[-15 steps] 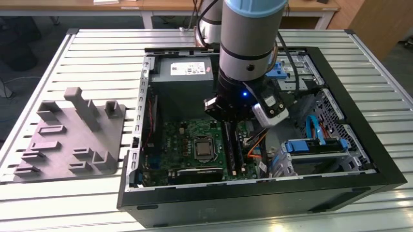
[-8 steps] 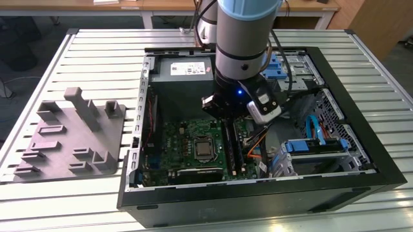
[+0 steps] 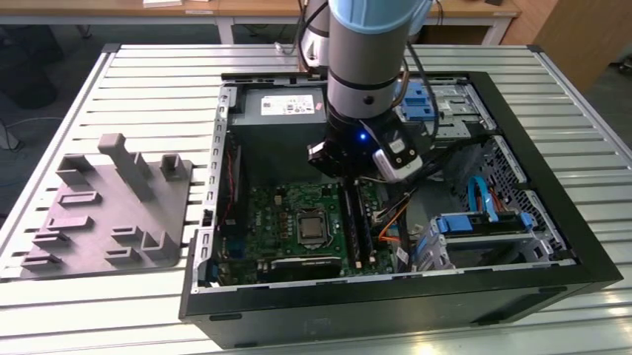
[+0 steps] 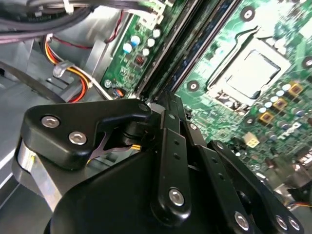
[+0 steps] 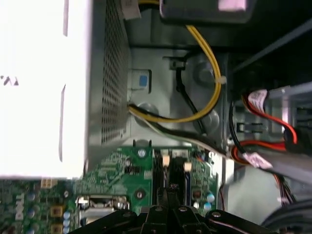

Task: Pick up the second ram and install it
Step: 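Press down the second ram until it locks into place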

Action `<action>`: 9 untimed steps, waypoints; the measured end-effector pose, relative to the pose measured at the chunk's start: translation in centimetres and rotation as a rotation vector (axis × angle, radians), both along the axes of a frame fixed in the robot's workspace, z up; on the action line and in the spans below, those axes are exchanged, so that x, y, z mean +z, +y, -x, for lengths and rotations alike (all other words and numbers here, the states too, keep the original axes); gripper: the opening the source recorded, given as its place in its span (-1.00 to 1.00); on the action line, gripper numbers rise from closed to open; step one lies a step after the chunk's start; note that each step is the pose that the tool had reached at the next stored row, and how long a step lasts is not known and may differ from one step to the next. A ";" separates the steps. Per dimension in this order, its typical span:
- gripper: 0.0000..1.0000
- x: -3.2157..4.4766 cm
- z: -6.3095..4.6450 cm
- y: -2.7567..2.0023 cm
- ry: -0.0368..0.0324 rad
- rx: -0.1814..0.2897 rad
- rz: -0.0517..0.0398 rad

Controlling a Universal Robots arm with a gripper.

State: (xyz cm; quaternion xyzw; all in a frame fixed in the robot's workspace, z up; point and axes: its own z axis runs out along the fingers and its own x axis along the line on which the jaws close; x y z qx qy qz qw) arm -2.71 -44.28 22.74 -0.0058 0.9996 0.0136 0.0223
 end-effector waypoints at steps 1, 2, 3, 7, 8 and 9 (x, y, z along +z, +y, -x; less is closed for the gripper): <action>-0.80 -0.14 0.0 0.19 -0.0001 0.000 0.0005; -0.80 -0.25 0.0 0.33 0.0000 0.000 0.0014; -0.80 -0.37 0.0 0.44 -0.0001 0.001 0.0021; -0.80 -0.76 0.0 0.76 0.0002 0.001 0.0055; -0.80 -0.87 0.0 0.81 0.0003 0.001 0.0063; -0.80 -0.99 0.0 0.85 0.0002 0.001 0.0061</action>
